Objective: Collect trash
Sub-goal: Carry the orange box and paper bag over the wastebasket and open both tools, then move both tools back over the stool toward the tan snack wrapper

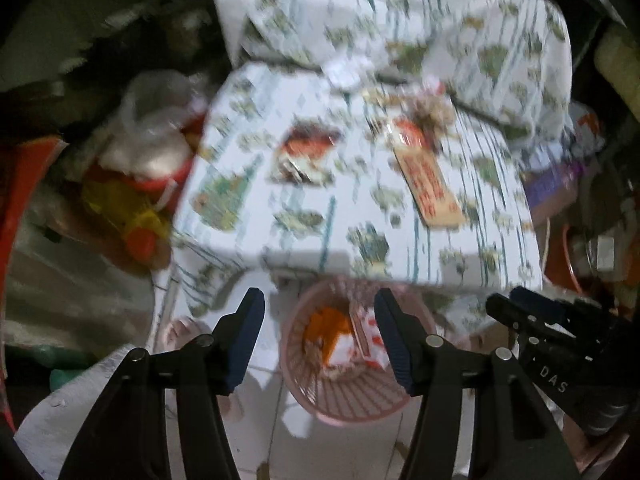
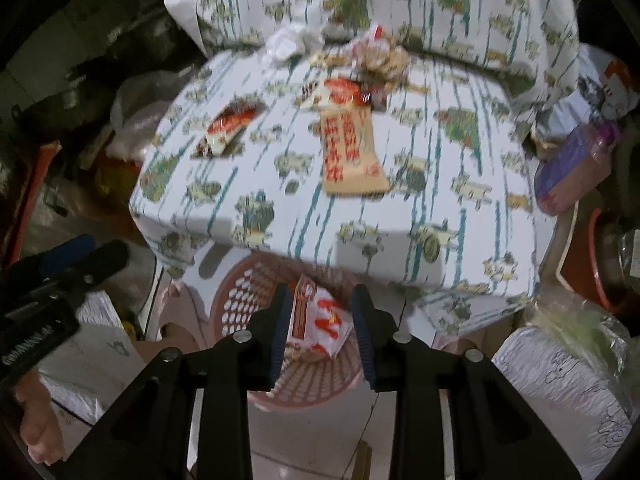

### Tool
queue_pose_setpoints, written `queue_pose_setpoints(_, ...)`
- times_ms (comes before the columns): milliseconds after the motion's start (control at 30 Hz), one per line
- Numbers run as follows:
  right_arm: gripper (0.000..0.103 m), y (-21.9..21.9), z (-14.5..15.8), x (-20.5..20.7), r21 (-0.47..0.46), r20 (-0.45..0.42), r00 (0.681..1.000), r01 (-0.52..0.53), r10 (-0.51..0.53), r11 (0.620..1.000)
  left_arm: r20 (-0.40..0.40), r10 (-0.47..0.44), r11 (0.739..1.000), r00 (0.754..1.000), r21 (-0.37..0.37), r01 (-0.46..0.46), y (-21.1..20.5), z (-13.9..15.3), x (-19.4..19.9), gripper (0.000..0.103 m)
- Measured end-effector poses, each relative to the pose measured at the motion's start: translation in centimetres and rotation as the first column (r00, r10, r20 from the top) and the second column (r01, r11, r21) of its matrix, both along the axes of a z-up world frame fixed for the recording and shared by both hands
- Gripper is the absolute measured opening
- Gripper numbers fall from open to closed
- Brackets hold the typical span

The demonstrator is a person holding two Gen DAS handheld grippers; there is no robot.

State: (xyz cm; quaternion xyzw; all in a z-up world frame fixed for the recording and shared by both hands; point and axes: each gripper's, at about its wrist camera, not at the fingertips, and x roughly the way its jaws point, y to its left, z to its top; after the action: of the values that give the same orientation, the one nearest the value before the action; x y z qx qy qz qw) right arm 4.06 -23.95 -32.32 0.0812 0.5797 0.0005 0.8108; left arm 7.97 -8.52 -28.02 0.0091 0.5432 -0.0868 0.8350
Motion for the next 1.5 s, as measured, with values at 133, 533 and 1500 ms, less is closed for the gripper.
queue_pose_setpoints(133, 0.030, -0.1, 1.5, -0.3, -0.009, 0.081, 0.997, 0.008, -0.008, 1.000, 0.133, 0.023, 0.999, 0.991, -0.042, -0.017, 1.0, 3.9, -1.1, 0.060)
queue_pose_setpoints(533, 0.039, -0.3, 7.4, 0.5, -0.059, 0.226, 0.974, 0.004, 0.009, 0.998, 0.337, 0.006, 1.000, 0.941, -0.027, 0.004, 0.2, 12.8, 0.2, 0.073)
queue_pose_setpoints(1500, 0.046, -3.3, 1.0, 15.0, -0.009, 0.017, 0.999, -0.044, 0.044, 0.999, 0.103, 0.050, 0.995, 0.993, -0.093, -0.041, 0.4, 4.3, 18.3, 0.087)
